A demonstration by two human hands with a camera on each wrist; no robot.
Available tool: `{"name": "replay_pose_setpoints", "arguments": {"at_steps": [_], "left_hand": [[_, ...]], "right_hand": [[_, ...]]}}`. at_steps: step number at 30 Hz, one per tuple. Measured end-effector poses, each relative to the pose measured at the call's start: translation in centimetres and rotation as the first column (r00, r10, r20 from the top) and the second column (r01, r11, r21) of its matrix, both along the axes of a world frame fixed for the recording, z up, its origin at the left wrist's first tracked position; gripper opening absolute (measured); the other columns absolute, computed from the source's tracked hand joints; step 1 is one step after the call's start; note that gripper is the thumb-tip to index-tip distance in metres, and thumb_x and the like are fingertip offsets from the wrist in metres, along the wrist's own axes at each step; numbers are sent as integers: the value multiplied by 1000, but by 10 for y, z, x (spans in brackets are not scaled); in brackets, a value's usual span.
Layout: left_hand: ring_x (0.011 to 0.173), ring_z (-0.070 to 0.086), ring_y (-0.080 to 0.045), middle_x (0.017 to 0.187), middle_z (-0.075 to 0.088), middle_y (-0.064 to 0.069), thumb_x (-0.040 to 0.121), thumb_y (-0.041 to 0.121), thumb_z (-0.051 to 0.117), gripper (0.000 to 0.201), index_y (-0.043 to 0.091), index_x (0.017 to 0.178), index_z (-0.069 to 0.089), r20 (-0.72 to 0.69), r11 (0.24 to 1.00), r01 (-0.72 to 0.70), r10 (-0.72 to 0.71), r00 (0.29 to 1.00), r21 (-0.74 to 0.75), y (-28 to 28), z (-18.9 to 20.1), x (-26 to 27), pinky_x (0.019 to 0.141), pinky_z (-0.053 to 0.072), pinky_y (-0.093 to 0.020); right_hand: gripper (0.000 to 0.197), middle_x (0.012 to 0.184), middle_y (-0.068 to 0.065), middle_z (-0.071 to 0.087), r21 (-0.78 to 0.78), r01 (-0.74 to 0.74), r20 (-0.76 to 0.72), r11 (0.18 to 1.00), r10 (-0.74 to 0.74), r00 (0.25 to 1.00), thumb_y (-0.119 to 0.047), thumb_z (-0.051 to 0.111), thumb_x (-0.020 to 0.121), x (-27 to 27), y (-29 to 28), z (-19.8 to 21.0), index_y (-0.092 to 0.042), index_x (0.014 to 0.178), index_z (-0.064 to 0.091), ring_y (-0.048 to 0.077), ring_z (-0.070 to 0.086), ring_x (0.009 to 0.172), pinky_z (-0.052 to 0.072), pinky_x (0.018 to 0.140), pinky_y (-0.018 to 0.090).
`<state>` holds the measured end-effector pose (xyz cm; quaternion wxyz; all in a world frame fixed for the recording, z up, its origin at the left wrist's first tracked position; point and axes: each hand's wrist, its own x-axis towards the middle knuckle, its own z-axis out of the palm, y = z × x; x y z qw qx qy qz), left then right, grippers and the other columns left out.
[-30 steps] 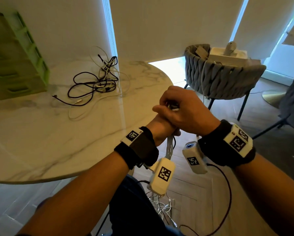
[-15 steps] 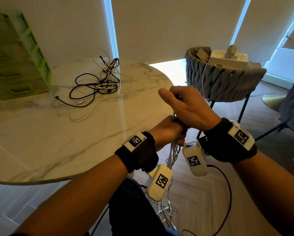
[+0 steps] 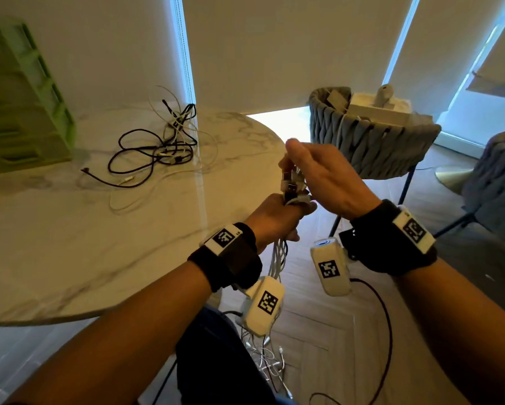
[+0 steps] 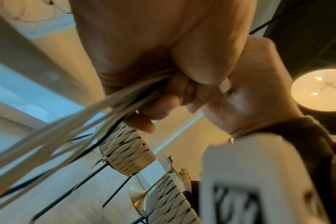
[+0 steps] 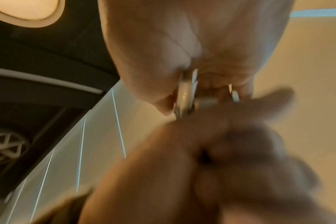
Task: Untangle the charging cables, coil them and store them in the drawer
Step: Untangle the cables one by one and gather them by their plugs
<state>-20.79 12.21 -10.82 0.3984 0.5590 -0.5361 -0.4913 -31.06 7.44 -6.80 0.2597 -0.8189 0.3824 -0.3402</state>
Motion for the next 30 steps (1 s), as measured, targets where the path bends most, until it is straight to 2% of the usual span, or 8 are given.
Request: {"name": "replay_pose_setpoints", "arguments": {"at_steps": [4, 6, 10, 13, 17, 22, 25, 30], "left_hand": [[59, 47, -16, 66, 45, -5, 89, -9, 52, 9, -1, 94, 53, 129, 999, 50, -47, 991, -21, -1, 3, 4, 79, 55, -52], [62, 50, -17, 73, 50, -9, 87, -13, 53, 29, -6, 115, 48, 145, 998, 49, -43, 988, -35, -2, 1, 5, 79, 55, -50], [61, 63, -24, 74, 61, -21, 92, -1, 54, 3, -1, 93, 57, 165, 996, 34, -20, 986, -86, -4, -2, 9, 71, 58, -44], [70, 65, -31, 90, 64, -32, 94, 1, 53, 8, -4, 97, 59, 147, 996, 39, -27, 989, -80, -5, -1, 8, 74, 59, -47], [49, 53, -16, 61, 50, -19, 96, 1, 42, 22, 3, 77, 53, 174, 995, 68, -54, 983, -76, -4, 1, 8, 59, 49, -36], [43, 39, -13, 50, 38, -1, 98, 7, 44, 31, 10, 67, 44, 88, 999, 28, -25, 996, -31, -1, 4, 8, 60, 41, -35], [44, 45, -13, 54, 42, -5, 99, 6, 42, 31, 8, 69, 46, 93, 999, 31, -28, 995, -32, -1, 2, 12, 60, 44, -35], [59, 49, -25, 63, 45, -12, 96, 1, 47, 23, 7, 74, 48, 138, 996, 89, -87, 987, -9, -3, 4, 14, 66, 48, -39]], "right_hand": [[53, 68, 5, 63, -84, -9, -139, 996, -3, 990, -40, 34, 103, 12, 4, -14, -5, 75, 64, 18, 60, 67, 48, 70, 32], [49, 68, 5, 61, -104, 5, -114, 995, -17, 993, -36, 35, 103, 13, 5, -19, -5, 75, 62, 19, 58, 67, 46, 68, 32], [35, 94, 4, 71, -165, 1, -85, 986, -15, 996, -25, 41, 102, 12, 7, -20, -8, 96, 70, 12, 63, 83, 47, 76, 19], [29, 95, 6, 72, -264, 64, 41, 962, -55, 998, -25, 49, 99, 14, 11, -24, -6, 101, 71, 16, 66, 85, 52, 79, 26], [26, 84, -11, 65, -330, 158, 224, 931, -86, 971, -28, 55, 95, 15, 9, -30, -8, 95, 72, 2, 59, 74, 45, 74, 7], [38, 90, -9, 71, -48, -36, 220, 998, 46, 974, -38, 43, 100, 5, 6, -26, -17, 89, 73, 3, 66, 89, 54, 79, 18], [47, 88, -6, 72, -151, -73, 64, 986, 84, 994, -46, 39, 97, 6, 5, -32, -16, 91, 74, 6, 66, 86, 54, 79, 27], [44, 70, -4, 65, -213, 29, 248, 977, 25, 968, -45, 37, 97, 11, 7, -36, -18, 83, 68, 8, 64, 69, 55, 66, 29]]}}
